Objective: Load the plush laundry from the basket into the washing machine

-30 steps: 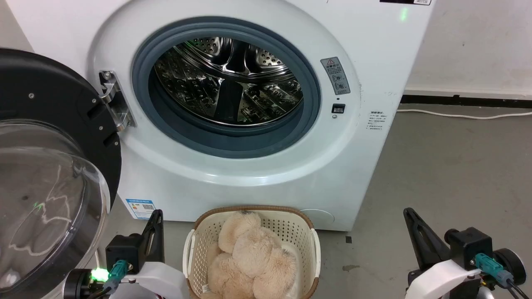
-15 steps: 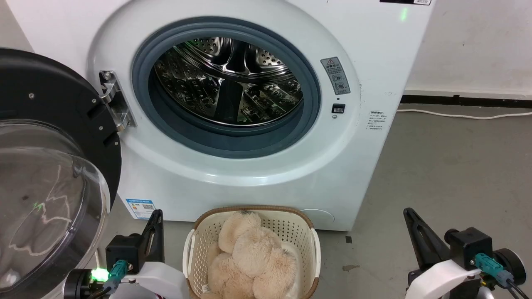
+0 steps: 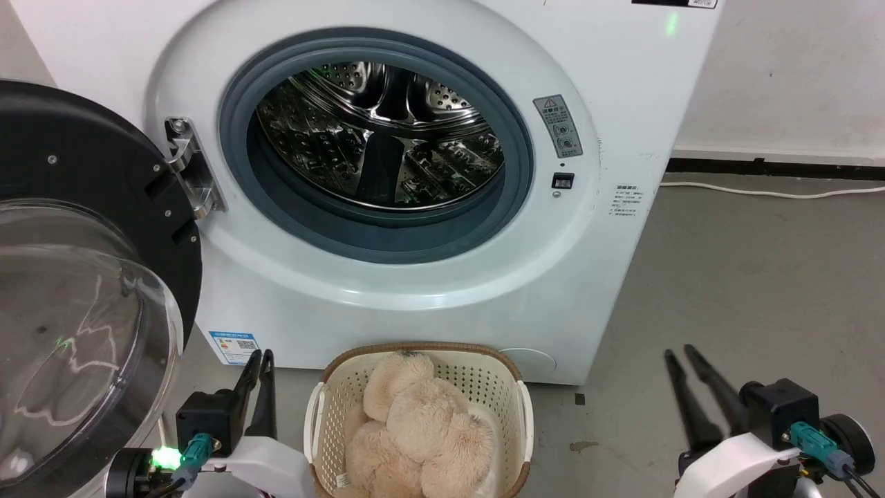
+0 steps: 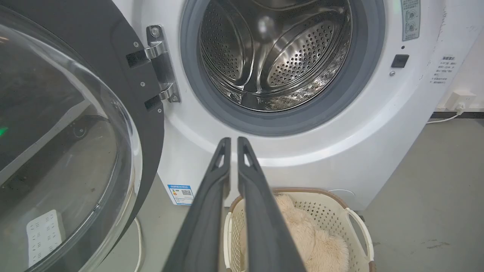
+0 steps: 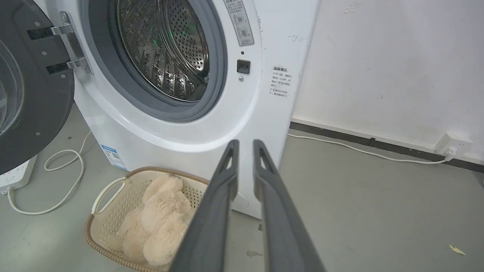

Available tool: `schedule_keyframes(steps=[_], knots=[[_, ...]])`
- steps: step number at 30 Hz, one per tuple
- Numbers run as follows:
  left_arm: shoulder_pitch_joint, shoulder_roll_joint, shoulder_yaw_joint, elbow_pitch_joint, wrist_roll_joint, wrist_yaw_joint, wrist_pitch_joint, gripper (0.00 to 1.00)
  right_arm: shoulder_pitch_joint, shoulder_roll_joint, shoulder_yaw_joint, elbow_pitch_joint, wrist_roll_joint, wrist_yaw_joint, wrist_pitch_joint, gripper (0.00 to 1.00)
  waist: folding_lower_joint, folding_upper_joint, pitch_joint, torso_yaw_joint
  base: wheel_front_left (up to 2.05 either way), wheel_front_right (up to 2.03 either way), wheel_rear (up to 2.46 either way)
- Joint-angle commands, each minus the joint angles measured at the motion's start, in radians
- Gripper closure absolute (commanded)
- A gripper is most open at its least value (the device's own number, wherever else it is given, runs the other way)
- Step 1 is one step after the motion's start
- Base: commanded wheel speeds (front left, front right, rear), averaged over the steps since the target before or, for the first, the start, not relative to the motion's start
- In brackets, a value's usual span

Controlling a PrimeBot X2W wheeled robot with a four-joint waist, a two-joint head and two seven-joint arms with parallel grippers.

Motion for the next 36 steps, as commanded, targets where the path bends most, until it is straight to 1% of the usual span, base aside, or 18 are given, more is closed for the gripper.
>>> schedule_keyframes(steps=[1, 22, 29, 36], knots=[[0.0, 0.0, -0.001, 0.0, -0.001, 0.0, 0.0, 0.0, 0.0, 0.0, 0.0, 0.0, 0.001, 0.0, 0.0, 0.0, 0.0, 0.0, 0.0, 0.0, 0.0, 0.0, 0.0], [-0.009, 0.0, -0.044, 0.011, -0.078, 0.012, -0.042, 0.0, 0.004, 0.0, 0.01, 0.004, 0.071, 0.0, -0.042, 0.0, 0.0, 0.0, 0.018, -0.003, 0.0, 0.0, 0.0], [-0.033, 0.0, -0.062, 0.039, -0.106, 0.011, -0.057, 0.0, -0.004, 0.0, 0.012, -0.002, 0.096, 0.0, -0.057, 0.0, 0.0, 0.0, 0.042, -0.014, 0.0, 0.0, 0.0], [-0.071, 0.0, -0.078, 0.095, -0.132, 0.007, -0.071, 0.0, -0.011, 0.0, 0.007, -0.013, 0.122, 0.0, -0.071, 0.0, 0.0, 0.0, 0.077, -0.03, 0.0, 0.0, 0.0]])
